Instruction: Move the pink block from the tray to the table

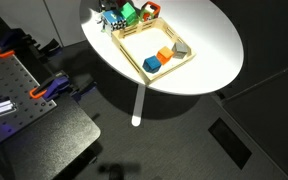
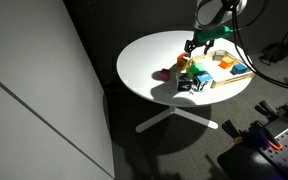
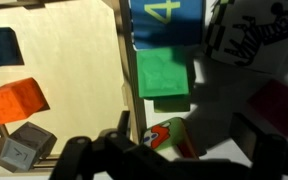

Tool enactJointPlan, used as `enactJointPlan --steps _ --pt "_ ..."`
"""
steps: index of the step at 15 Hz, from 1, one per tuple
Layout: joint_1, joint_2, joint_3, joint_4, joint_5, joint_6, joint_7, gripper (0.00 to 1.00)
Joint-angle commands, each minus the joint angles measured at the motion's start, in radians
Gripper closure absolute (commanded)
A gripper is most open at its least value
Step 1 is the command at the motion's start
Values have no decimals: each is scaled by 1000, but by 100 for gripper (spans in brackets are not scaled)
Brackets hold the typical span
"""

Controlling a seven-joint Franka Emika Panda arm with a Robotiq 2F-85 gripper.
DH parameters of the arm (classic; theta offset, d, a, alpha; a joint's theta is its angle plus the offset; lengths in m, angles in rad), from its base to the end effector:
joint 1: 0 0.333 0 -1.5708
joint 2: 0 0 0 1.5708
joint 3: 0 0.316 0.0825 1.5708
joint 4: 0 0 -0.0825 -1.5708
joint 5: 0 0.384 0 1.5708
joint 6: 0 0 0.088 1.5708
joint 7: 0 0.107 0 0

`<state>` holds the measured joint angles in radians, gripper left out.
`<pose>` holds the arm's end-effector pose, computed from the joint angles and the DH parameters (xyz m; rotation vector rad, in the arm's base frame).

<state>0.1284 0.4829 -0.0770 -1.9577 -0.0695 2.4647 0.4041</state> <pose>0.6203 0.0338 0.2303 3.0366 -0.4431 0.0646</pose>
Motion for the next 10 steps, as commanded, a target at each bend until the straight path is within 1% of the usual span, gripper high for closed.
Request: enactJointPlan --steps 1,3,6,8,10 --pt "-15 -56 4 -16 7 -138 -39 0" --pt "-20 -78 6 -24 -1 -197 -54 0" --pt "-26 -112 8 -49 -11 -248 -77 0" --pt "-34 -138 14 -74 -12 -252 -112 0" --pt "-46 -167 21 -108 -5 -227 -162 0"
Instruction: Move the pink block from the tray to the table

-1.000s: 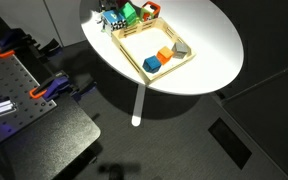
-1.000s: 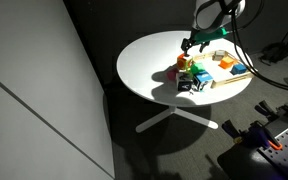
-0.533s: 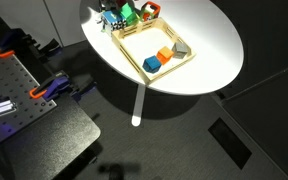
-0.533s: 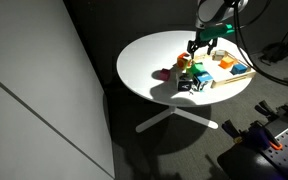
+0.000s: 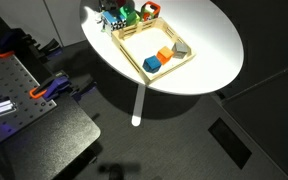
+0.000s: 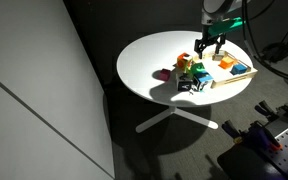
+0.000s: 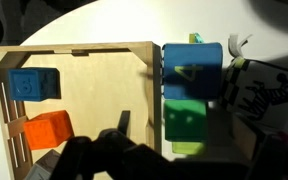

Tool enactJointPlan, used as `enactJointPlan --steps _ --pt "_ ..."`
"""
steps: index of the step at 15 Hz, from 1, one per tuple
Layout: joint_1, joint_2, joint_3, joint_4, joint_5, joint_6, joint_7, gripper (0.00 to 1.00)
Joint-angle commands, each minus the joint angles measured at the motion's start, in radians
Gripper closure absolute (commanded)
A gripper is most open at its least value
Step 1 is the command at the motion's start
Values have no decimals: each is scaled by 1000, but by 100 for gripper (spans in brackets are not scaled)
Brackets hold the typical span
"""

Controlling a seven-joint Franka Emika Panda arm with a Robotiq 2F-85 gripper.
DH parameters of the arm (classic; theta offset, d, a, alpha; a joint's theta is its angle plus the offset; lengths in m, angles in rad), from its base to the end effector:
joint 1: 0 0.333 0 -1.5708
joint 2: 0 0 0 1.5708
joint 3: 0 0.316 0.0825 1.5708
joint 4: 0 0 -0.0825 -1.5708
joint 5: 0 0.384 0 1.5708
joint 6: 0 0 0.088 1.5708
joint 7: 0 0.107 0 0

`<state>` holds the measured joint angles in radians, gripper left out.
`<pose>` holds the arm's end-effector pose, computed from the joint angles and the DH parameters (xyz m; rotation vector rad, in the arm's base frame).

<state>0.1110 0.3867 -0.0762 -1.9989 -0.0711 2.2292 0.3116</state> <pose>0.5891 0.0193 0.2531 3.0076 -0.3406 -0.2114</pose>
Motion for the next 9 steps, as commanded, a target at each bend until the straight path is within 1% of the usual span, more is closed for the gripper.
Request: enactJointPlan --steps 1,4,7,8,9 --pt "-36 -85 24 -84 1 20 -96 0" --pt "-60 -134 36 -146 12 82 -188 0" --pt "-80 -169 45 -193 21 128 -252 0" --pt "-85 -176 46 -204 23 137 -262 0" --pt "-72 -129 40 -152 -1 107 -212 0"
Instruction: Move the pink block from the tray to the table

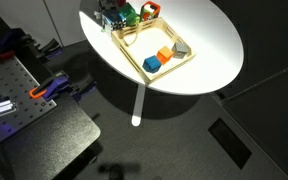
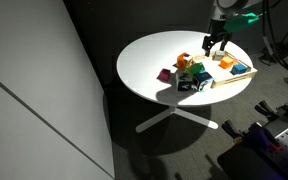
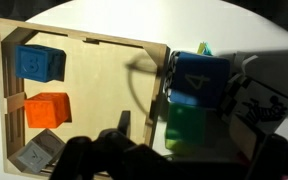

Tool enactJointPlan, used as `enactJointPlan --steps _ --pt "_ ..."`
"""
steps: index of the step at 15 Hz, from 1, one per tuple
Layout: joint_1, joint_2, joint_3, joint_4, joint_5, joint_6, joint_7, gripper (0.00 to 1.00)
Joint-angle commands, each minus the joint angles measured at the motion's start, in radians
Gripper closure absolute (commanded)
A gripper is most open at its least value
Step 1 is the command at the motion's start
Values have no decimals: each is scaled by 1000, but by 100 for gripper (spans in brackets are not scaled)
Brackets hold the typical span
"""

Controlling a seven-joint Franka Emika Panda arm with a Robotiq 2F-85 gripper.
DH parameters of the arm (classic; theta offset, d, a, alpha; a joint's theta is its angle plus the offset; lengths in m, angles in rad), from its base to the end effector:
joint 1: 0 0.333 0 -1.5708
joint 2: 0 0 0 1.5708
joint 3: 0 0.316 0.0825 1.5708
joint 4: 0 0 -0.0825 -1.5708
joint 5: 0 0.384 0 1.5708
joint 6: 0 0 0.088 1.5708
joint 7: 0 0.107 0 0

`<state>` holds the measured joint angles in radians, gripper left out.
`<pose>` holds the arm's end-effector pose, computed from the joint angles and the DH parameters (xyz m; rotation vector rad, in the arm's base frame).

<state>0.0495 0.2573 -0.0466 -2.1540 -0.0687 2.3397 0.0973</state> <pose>0.5580 0.0007 0.2737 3.0760 -0.0673 -0.1054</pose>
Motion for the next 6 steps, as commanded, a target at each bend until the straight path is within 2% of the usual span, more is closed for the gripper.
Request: enactJointPlan --steps 1,6 --pt "-14 -8 11 -9 -3 4 -7 0" --pt "-17 -19 13 -23 -3 11 -17 0"
